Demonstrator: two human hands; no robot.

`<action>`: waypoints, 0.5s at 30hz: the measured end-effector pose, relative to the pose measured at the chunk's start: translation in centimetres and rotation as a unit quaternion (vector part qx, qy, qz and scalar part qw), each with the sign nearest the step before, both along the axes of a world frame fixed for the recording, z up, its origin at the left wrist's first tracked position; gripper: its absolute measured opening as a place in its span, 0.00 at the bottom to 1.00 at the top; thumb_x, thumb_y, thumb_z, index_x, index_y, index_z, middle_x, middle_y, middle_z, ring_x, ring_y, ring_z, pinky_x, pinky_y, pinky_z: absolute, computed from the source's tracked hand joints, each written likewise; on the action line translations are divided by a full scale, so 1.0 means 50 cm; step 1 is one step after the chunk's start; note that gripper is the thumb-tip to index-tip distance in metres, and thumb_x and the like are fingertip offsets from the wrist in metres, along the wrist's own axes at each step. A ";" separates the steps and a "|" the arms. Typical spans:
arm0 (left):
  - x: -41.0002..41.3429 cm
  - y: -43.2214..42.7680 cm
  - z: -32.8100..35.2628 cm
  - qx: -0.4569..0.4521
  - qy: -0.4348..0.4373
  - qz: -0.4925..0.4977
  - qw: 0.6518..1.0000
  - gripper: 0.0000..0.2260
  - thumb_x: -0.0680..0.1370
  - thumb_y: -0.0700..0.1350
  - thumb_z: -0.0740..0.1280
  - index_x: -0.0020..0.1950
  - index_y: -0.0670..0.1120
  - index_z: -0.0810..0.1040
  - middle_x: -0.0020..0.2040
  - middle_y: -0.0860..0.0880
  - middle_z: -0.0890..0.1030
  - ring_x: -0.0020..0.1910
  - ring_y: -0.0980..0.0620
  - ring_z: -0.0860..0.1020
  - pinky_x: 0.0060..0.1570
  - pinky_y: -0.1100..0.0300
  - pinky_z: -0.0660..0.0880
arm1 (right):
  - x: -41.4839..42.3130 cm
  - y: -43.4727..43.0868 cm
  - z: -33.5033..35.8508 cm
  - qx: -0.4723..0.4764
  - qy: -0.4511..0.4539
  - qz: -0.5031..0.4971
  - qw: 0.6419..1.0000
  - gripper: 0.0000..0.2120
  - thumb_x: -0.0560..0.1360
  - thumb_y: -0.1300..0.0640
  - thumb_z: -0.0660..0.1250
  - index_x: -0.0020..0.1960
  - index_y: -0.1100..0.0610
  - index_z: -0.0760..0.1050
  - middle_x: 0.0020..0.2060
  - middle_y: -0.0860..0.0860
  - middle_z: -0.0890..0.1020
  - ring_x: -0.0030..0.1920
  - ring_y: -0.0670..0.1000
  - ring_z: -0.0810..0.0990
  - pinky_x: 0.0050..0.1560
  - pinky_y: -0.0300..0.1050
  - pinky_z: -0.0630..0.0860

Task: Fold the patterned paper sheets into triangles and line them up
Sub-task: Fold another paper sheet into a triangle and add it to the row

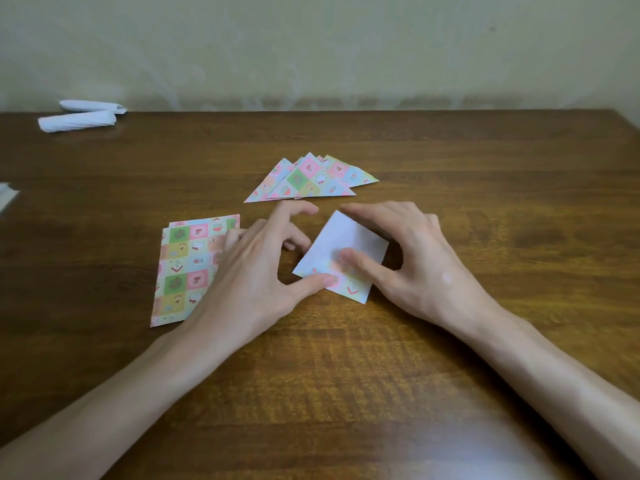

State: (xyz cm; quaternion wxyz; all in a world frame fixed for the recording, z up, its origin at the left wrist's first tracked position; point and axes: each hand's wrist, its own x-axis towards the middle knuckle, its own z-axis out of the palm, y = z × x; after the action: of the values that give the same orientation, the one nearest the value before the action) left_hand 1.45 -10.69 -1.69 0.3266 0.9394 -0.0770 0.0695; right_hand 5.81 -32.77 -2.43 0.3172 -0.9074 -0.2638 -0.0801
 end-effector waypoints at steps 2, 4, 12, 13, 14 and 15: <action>0.001 0.001 -0.001 0.000 -0.006 -0.001 1.000 0.34 0.68 0.64 0.75 0.71 0.63 0.65 0.51 0.63 0.79 0.57 0.62 0.74 0.70 0.51 0.60 | -0.004 0.002 0.007 0.022 -0.014 -0.008 1.000 0.13 0.79 0.46 0.72 0.63 0.42 0.78 0.50 0.36 0.81 0.55 0.41 0.76 0.60 0.47 0.68; 0.001 0.003 -0.001 0.009 -0.019 0.009 1.000 0.33 0.68 0.63 0.75 0.70 0.61 0.67 0.52 0.62 0.76 0.56 0.60 0.74 0.65 0.50 0.67 | -0.004 0.000 0.013 0.068 0.007 -0.023 0.997 0.08 0.77 0.52 0.74 0.54 0.44 0.79 0.42 0.39 0.82 0.46 0.44 0.79 0.52 0.44 0.73; -0.014 -0.011 0.007 0.069 -0.126 -0.064 0.988 0.11 0.78 0.59 0.71 0.56 0.55 0.83 0.51 0.60 0.79 0.54 0.56 0.77 0.53 0.56 0.73 | -0.002 -0.003 0.015 0.183 0.092 -0.036 0.978 0.20 0.75 0.62 0.70 0.62 0.45 0.70 0.40 0.48 0.78 0.29 0.53 0.78 0.36 0.42 0.73; -0.015 -0.011 0.002 0.095 -0.124 -0.084 0.984 0.14 0.78 0.62 0.70 0.57 0.56 0.84 0.53 0.61 0.79 0.56 0.56 0.76 0.54 0.56 0.72 | -0.007 -0.001 0.018 0.180 0.098 -0.033 0.978 0.20 0.74 0.61 0.69 0.61 0.44 0.71 0.40 0.50 0.78 0.29 0.55 0.78 0.35 0.45 0.74; -0.015 -0.011 -0.002 0.119 -0.125 -0.100 0.980 0.17 0.77 0.64 0.69 0.59 0.56 0.84 0.54 0.61 0.79 0.57 0.56 0.76 0.54 0.56 0.72 | -0.010 0.002 0.021 0.176 0.104 -0.030 0.978 0.19 0.74 0.59 0.69 0.60 0.44 0.71 0.39 0.52 0.78 0.30 0.56 0.78 0.35 0.48 0.75; -0.014 -0.009 -0.006 0.137 -0.127 -0.115 0.976 0.19 0.77 0.65 0.68 0.61 0.57 0.84 0.55 0.61 0.79 0.57 0.56 0.75 0.54 0.55 0.72 | -0.012 0.005 0.024 0.173 0.111 -0.028 0.978 0.19 0.72 0.58 0.68 0.60 0.43 0.71 0.39 0.54 0.78 0.30 0.57 0.78 0.35 0.49 0.76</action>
State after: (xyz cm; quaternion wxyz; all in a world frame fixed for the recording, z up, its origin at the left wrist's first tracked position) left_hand 0.76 -11.14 -1.98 0.1879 0.9437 -0.2340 0.1392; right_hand 5.19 -32.53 -1.23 0.4943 -0.8491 -0.1837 -0.0320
